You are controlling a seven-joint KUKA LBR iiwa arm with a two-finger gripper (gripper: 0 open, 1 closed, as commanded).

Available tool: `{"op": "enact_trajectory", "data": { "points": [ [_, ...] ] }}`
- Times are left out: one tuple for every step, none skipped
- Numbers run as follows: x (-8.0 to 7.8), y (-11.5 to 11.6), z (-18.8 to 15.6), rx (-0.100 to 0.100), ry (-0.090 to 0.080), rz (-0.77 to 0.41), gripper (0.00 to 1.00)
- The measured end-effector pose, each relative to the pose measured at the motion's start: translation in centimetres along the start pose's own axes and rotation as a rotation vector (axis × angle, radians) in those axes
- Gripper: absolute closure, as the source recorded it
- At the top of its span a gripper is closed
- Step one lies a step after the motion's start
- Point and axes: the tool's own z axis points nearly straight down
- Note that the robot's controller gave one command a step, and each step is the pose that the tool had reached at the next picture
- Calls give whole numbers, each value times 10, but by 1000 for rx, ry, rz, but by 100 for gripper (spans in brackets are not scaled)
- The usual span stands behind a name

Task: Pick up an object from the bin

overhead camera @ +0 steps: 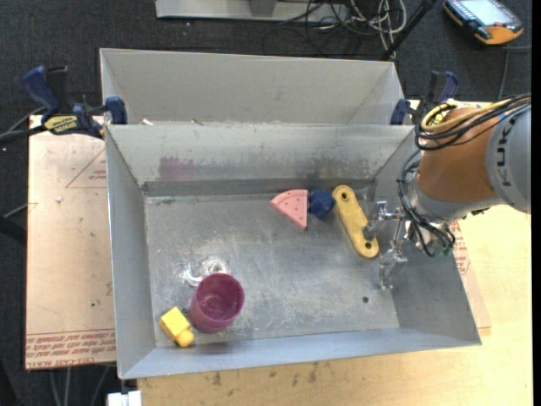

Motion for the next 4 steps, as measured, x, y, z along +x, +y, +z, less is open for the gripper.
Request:
{"op": "enact_trajectory", "data": {
  "points": [
    [-15,-1,0,-4,-7,26,0],
    [-30,-1,-2,-4,-20,6,100],
    [-29,-1,-2,-4,-21,-5,100],
    [-36,9,-187,-4,-13,-30,100]
  ]
}}
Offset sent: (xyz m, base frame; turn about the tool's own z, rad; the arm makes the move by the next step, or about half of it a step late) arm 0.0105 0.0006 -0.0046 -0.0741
